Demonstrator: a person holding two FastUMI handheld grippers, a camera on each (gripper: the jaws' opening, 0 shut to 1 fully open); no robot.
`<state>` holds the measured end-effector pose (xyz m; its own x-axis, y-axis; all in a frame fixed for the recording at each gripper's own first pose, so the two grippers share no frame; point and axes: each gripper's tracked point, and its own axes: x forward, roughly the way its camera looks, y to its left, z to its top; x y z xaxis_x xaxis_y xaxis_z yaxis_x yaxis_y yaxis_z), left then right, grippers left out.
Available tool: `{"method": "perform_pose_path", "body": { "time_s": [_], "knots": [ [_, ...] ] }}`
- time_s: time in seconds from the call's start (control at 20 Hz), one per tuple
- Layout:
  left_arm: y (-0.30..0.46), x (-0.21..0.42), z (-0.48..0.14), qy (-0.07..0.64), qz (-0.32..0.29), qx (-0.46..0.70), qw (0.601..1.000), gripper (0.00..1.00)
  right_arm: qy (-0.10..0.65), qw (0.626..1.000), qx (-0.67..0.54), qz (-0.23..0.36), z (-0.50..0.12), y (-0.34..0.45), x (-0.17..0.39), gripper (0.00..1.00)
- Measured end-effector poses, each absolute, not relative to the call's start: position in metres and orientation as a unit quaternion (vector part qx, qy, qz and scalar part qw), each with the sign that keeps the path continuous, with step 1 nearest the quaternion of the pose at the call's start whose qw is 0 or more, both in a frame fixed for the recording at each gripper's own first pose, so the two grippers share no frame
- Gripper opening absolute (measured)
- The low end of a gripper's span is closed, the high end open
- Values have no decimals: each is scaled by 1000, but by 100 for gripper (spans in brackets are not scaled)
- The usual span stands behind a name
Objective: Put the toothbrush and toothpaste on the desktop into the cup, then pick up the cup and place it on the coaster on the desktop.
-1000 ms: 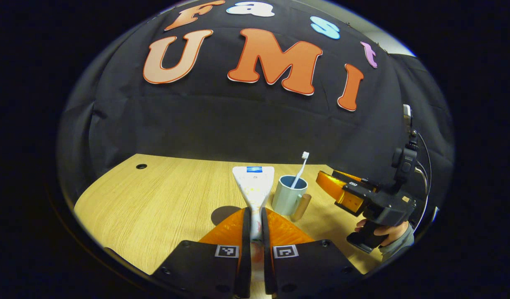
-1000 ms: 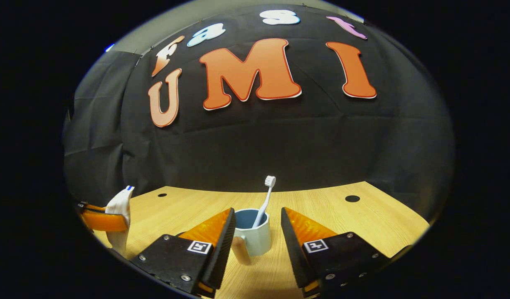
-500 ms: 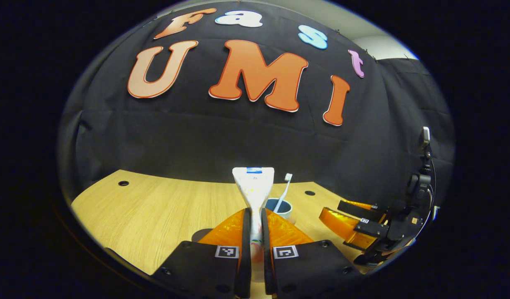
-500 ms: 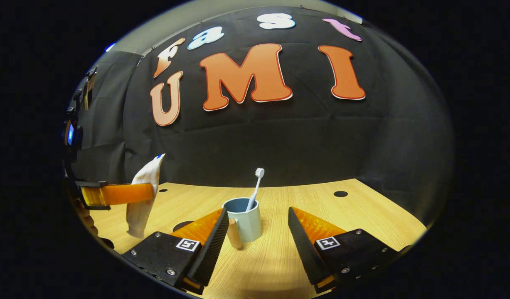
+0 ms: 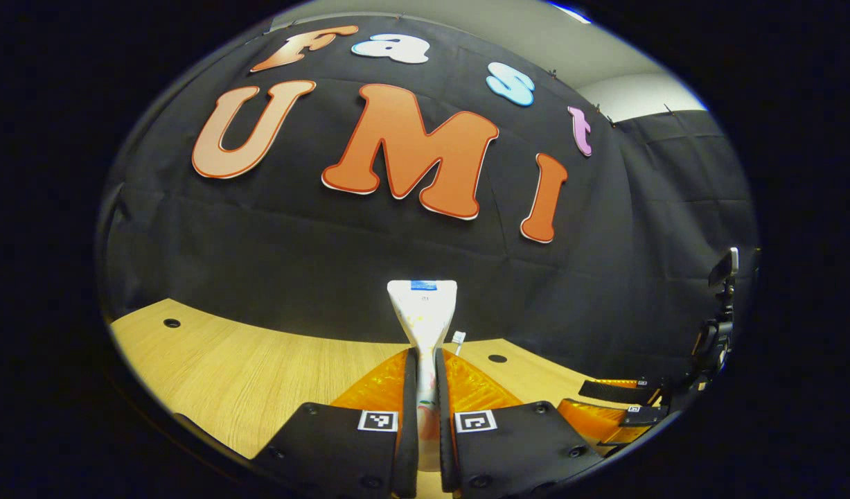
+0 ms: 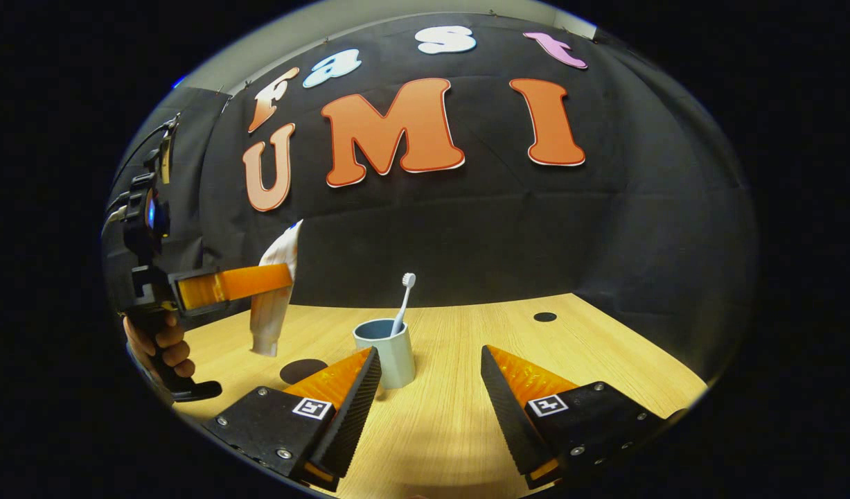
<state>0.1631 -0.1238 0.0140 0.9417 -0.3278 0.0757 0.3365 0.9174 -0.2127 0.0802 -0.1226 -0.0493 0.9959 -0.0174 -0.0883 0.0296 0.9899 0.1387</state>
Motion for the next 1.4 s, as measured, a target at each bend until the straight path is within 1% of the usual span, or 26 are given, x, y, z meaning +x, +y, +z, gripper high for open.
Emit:
{"method": "perform_pose_path", "body": {
  "time_s": [0.5, 0.55, 0.6, 0.85, 1.4],
  "knots": [
    [-159, 206, 30, -64, -193, -119, 972, 16, 63, 995, 78, -22, -67, -139, 79, 88],
    [-162, 213, 31, -65, -193, -121, 971, 17, 67, 995, 76, -24, -69, -139, 79, 88],
    [-164, 218, 29, -64, -193, -119, 972, 16, 68, 995, 73, -22, -70, -139, 78, 88],
    [-173, 247, 10, -57, -185, -105, 975, 16, 75, 994, 71, -23, -74, -143, 77, 88],
    [-201, 277, -15, -60, -192, -80, 976, 17, 83, 993, 78, -34, -76, -156, 84, 88]
  ]
}}
